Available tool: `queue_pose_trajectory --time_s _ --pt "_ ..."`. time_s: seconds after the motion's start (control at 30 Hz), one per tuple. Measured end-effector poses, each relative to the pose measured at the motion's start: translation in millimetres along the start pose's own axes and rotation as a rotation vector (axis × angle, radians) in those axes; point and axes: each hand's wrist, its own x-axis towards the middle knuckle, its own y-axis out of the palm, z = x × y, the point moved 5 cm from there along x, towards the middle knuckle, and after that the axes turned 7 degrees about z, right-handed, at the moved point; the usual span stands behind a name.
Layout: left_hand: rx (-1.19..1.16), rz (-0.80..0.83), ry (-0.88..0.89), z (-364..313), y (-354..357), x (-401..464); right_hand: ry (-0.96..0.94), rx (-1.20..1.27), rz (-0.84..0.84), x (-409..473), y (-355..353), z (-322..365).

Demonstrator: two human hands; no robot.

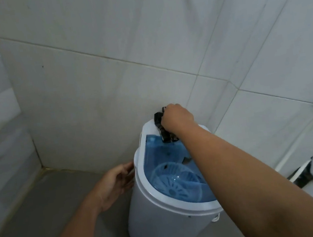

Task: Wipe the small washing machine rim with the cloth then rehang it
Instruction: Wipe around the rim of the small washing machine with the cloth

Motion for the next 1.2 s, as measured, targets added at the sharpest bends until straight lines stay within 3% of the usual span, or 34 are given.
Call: queue_pose_trajectory --time_s 0.1,0.27,0.43,0.7,0.9,1.07,1.2 --pt "0.015 0.009 0.025 1 5 -4 -0.015 -0.063 0.015 5 -1 7" --pt "-0.002 0.005 -0.008 1 -1 -1 -0.385 -0.142 0.057 -28 30 55" --pt "0.033 -0.032 0.026 0 6 -5 -0.092 -0.087 0.074 15 -3 18" --pt "0.052 -0.073 0.013 0 6 -10 -0.432 -0.265 0.051 -95 27 43" --pt "0.065 -0.041 -0.01 2 5 -9 -0.26 -0.209 0.114 -51 5 52" --pt "0.06 -0.17 -0.01 2 1 -2 -0.414 -0.233 0.277 -72 22 92" --pt "0.024 -0.202 -0.011 5 -7 0 -0.37 -0.182 0.105 -105 36 65"
